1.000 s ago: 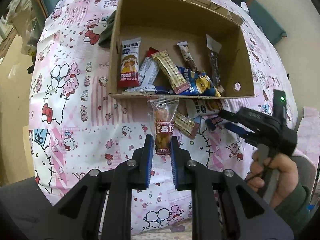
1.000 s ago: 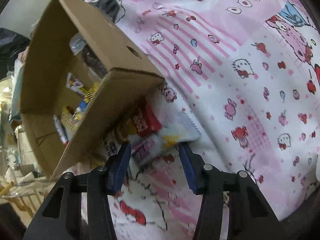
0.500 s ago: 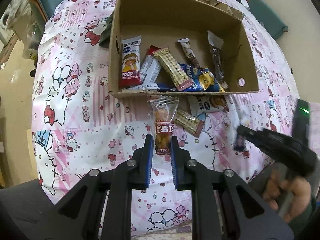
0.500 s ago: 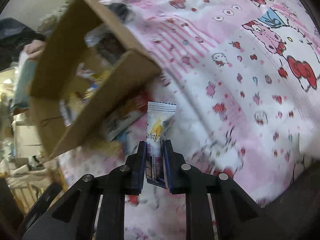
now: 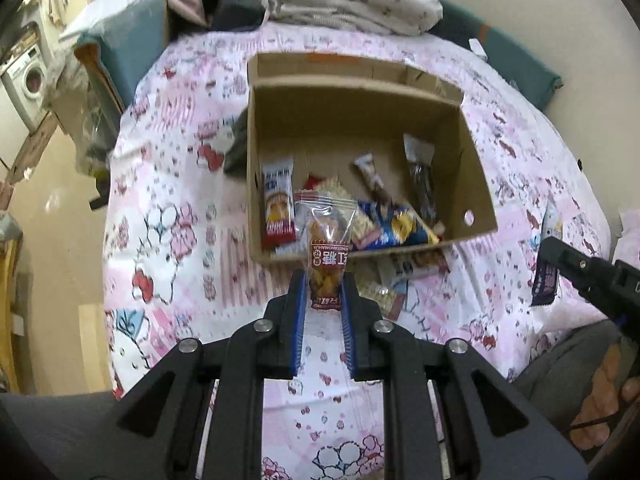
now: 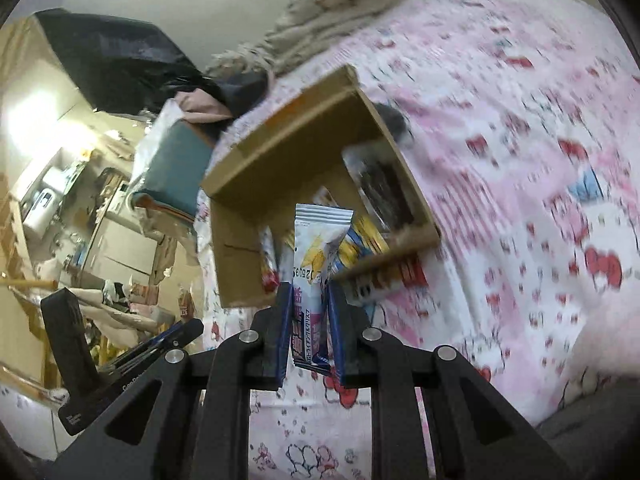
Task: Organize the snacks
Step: 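Lower both held snacks into the box and open both grippers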
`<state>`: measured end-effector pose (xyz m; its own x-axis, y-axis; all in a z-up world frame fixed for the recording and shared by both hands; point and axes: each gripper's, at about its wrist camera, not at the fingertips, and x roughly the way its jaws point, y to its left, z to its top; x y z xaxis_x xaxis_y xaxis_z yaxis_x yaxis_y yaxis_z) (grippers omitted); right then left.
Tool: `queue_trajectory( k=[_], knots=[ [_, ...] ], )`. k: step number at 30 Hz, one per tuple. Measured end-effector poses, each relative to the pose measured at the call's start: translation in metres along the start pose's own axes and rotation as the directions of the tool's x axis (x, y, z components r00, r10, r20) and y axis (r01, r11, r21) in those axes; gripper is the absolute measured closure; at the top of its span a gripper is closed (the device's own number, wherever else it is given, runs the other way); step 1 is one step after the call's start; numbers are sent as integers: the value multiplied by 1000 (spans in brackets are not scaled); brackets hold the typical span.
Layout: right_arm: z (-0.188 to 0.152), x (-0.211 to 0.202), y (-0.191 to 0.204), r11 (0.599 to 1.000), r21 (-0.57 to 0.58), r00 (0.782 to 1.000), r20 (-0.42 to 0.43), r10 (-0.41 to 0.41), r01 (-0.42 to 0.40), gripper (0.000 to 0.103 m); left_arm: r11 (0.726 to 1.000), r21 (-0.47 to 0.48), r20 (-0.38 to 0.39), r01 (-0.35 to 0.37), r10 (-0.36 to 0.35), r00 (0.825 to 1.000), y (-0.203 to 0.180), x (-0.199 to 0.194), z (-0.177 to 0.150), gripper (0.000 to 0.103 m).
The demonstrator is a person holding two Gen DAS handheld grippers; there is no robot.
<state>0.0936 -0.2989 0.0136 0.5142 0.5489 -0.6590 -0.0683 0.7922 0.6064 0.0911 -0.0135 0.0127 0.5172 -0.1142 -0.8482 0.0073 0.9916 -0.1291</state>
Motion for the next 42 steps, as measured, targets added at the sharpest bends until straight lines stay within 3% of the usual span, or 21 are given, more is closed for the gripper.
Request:
queue_trajectory(
  k=[6, 15, 17, 20, 24, 34, 42],
  knots=[
    [28, 8, 4, 997, -35, 996, 42, 77, -75, 84, 1000, -7, 29, 13, -13, 999, -6, -4, 16, 90],
    [69, 29, 7, 993, -72, 993, 71, 99, -93, 84, 1000, 10, 65, 15, -16, 998, -18, 7, 63, 90],
    [76, 38, 7, 993, -83, 994, 63, 90, -84, 84, 1000, 14, 79, 6, -7, 997, -18, 12, 73, 89],
    [78, 56, -2, 989, -52, 990, 21, 139, -137, 84, 1000, 3, 95, 7, -7, 995, -15, 27, 84, 89],
    [71, 74, -10, 996, -55, 998, -5, 66, -66, 84, 997, -63, 68, 49, -45, 997, -2, 52, 87, 89],
    [64, 105, -24, 997, -52, 997, -63, -55, 51, 84, 997, -55, 73, 56, -52, 996, 6, 87, 79, 89],
    [60, 117, -28, 996, -48, 992, -100, -73, 69, 83, 997, -31, 46, 74, -72, 996, -1, 96, 76, 87]
  ],
)
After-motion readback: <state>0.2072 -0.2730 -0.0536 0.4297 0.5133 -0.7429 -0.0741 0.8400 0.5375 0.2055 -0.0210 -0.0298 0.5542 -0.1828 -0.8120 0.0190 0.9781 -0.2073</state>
